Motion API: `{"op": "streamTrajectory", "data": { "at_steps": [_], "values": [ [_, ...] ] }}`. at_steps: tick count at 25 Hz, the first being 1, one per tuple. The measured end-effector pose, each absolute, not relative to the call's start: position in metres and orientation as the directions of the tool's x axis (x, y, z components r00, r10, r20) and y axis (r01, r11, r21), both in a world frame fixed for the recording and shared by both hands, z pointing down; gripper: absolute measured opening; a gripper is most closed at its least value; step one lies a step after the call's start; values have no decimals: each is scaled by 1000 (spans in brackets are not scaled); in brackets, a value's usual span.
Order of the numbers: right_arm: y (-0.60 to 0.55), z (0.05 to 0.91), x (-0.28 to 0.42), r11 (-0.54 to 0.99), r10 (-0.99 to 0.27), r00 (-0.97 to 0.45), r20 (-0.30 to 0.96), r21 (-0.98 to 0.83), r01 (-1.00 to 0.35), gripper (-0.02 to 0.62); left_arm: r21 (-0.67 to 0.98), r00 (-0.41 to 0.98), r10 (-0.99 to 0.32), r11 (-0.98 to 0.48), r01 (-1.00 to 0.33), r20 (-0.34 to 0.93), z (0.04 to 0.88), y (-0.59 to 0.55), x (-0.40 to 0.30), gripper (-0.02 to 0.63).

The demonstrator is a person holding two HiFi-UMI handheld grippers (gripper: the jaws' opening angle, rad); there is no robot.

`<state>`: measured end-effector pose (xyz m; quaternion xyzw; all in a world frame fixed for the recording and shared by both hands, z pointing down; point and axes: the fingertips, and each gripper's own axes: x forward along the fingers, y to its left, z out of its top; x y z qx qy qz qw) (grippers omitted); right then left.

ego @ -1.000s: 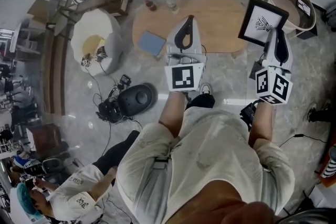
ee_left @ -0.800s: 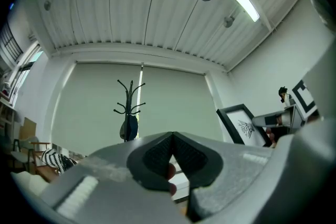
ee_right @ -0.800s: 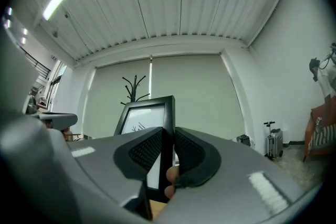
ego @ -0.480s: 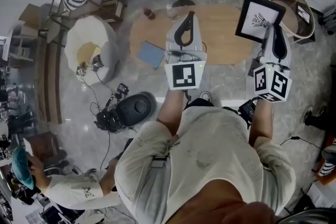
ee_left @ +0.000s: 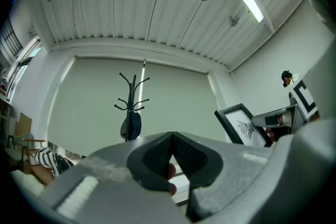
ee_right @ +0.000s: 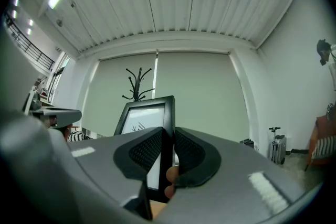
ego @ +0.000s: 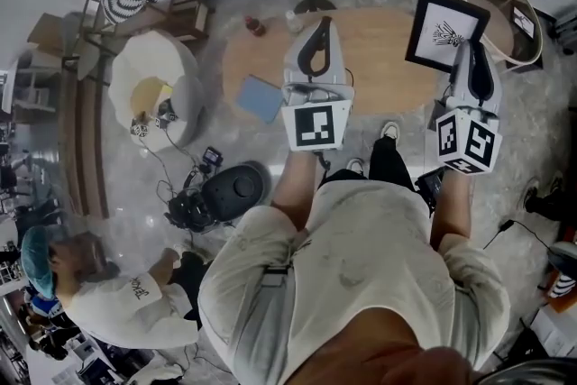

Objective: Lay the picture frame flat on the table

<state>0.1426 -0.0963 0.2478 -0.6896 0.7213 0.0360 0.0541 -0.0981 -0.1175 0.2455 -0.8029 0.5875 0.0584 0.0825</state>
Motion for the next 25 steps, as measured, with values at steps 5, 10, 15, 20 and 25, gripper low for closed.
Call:
{"op": "streamTrajectory", "data": {
  "at_steps": [5,10,15,20,25],
  "values": [
    [-107,254,153,41,-991,-39,-127,-16,-999,75,-63,309,-928,-303,-951,-206,248,-131,-86,5],
    [-134,260,175,37,-993,-33,-118,-32,-999,75,-56,307,-933,-302,-952,-188,254,-162,-68,5],
    [-174,270,200,47,-994,-42,-101,-50,-998,75,-76,304,-937,-296,-952,-171,260,-198,-40,5],
    [-222,270,220,69,-993,-62,-96,-72,-995,75,-93,293,-942,-281,-955,-162,256,-238,-15,5],
    [-265,270,237,88,-993,-79,-92,-95,-992,75,-108,273,-948,-258,-960,-161,250,-276,1,5]
  ]
}}
